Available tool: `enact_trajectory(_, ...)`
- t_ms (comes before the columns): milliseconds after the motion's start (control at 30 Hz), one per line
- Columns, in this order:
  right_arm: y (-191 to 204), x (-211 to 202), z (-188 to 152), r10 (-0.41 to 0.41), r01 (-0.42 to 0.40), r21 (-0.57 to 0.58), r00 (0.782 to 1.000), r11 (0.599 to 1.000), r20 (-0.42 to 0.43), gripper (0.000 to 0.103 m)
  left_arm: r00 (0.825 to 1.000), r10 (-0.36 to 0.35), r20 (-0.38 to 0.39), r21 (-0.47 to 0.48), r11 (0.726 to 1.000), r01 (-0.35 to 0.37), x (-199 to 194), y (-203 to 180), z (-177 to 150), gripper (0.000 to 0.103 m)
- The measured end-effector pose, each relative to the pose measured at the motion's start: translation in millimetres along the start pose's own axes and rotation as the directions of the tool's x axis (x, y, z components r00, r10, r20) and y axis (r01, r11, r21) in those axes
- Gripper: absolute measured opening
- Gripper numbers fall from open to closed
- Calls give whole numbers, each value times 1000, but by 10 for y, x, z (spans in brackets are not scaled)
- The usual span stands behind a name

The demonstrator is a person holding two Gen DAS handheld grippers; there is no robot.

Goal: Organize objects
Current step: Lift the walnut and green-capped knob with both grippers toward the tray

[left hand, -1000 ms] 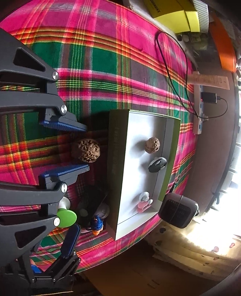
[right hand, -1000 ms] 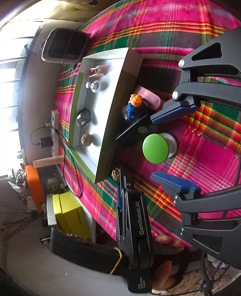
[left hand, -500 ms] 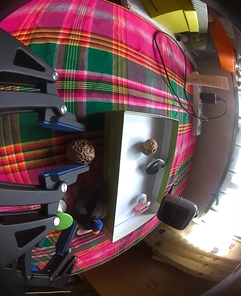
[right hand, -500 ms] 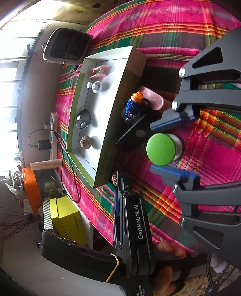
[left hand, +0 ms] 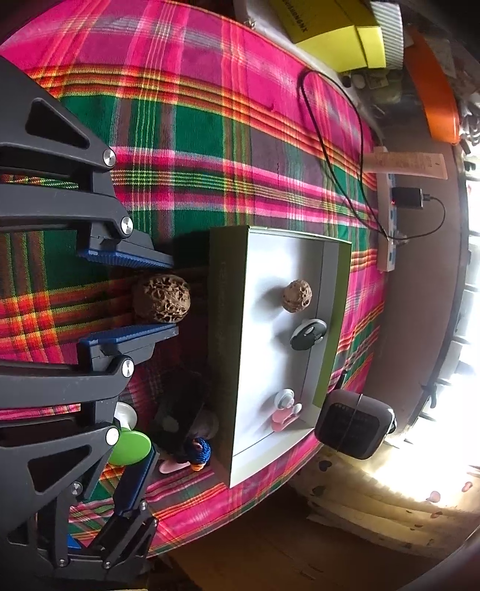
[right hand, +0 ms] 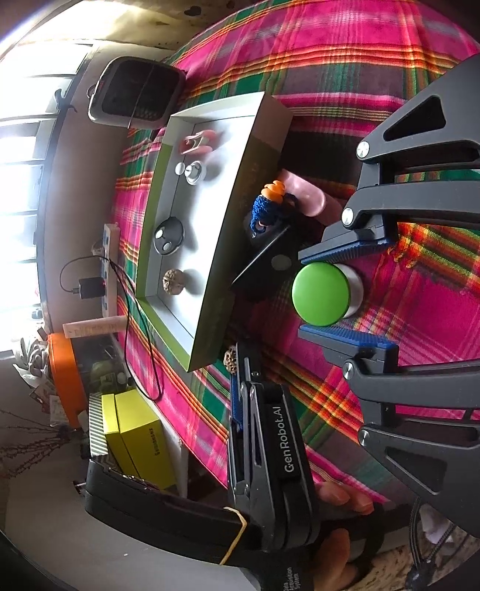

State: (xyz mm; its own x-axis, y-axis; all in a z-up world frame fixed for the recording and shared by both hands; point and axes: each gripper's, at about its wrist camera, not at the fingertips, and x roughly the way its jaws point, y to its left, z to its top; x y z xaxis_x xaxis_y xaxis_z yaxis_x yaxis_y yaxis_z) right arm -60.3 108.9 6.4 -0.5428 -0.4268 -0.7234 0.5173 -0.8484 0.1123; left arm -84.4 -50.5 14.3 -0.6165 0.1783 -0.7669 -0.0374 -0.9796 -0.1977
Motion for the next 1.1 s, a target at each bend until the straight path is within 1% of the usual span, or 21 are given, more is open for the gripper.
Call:
enact_trajectory(133,-14,-23,-1,18,-18,13,1000,1000,5,35,1000,17,11,13,1000,-17,-28,-14,-13,27)
enact_trajectory(233,-21,-36,12,31,-31,21,1000,999,7,35,999,38,32,37,999,-39,-77,-48,-17,27)
enact_trajectory(500,-24,-79,48,47,-47,20,999,999,18,35,998,39,48,48,998,-41,-147,-85,0,27)
enact_trajectory(633,-41,-95,64,70,-70,33,997,997,17,35,998,39,54,52,998,-42,-178,-97,3,27)
enact_trajectory(900,-60,-203,163,78,-79,22,996,997,48,35,996,38,78,64,997,-43,-276,-133,62,27)
enact_trajectory(1100,-87,-210,199,82,-84,29,995,996,54,35,995,41,87,64,997,-47,-304,-134,102,27)
